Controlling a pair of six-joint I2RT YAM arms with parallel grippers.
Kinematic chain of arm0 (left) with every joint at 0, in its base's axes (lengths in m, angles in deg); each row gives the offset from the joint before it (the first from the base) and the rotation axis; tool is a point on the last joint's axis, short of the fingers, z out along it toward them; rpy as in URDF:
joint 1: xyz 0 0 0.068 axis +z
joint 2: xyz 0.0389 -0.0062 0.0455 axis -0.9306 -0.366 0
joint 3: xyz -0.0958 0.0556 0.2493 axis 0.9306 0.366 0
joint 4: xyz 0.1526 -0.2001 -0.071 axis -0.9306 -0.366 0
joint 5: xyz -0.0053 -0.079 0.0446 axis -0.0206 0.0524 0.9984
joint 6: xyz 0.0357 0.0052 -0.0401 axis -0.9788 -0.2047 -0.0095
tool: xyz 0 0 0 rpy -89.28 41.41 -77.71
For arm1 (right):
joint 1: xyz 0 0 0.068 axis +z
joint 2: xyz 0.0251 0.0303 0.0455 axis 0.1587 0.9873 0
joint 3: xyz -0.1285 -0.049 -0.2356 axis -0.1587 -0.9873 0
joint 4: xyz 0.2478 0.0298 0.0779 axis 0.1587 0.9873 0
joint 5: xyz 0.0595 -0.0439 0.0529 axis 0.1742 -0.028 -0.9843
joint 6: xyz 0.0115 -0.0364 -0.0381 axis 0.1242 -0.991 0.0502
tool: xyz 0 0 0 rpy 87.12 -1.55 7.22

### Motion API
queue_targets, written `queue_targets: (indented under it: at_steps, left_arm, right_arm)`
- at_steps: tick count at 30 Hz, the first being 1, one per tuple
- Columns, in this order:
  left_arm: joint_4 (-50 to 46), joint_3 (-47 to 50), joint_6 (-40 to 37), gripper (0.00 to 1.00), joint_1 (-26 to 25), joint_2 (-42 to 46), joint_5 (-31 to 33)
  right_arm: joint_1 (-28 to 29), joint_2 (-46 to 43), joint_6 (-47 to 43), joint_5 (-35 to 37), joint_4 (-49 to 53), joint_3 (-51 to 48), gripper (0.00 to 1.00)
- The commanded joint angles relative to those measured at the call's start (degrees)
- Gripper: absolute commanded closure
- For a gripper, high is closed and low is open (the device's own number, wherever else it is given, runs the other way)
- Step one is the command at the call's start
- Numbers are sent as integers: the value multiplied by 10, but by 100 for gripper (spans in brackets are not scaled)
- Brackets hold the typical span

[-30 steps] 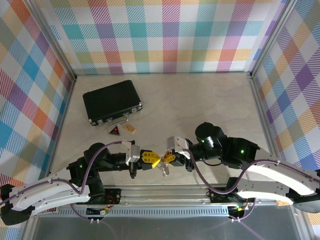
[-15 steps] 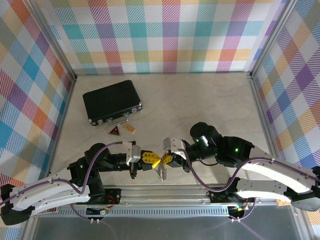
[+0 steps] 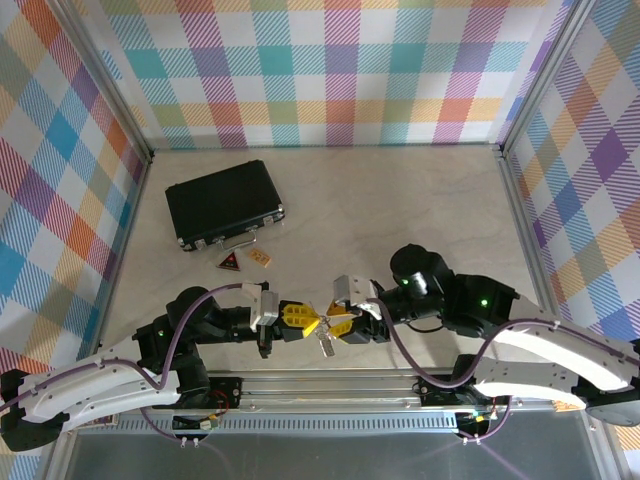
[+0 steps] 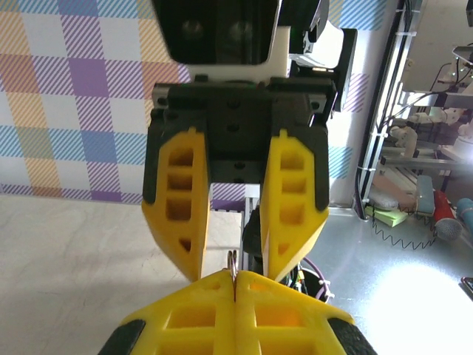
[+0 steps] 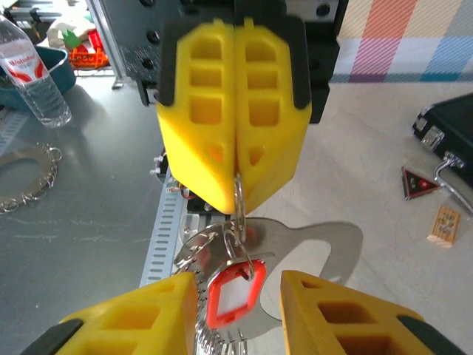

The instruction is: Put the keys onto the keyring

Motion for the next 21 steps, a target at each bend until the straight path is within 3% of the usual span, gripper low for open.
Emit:
queue_targets:
  at_steps: [1,15,21]
  left_arm:
    - [24,-10,-9,100,-1,7,-4]
    - [31,-6,-6,100,-1,9,-11]
    - [31,-2,-4,100,-1,12,-10]
  right_arm:
    - [3,-8,2,-2,-33,-5,66]
    - [2,3,16,-18,-96,-26,72]
    - [2,10,15,-22,-97,-27,83]
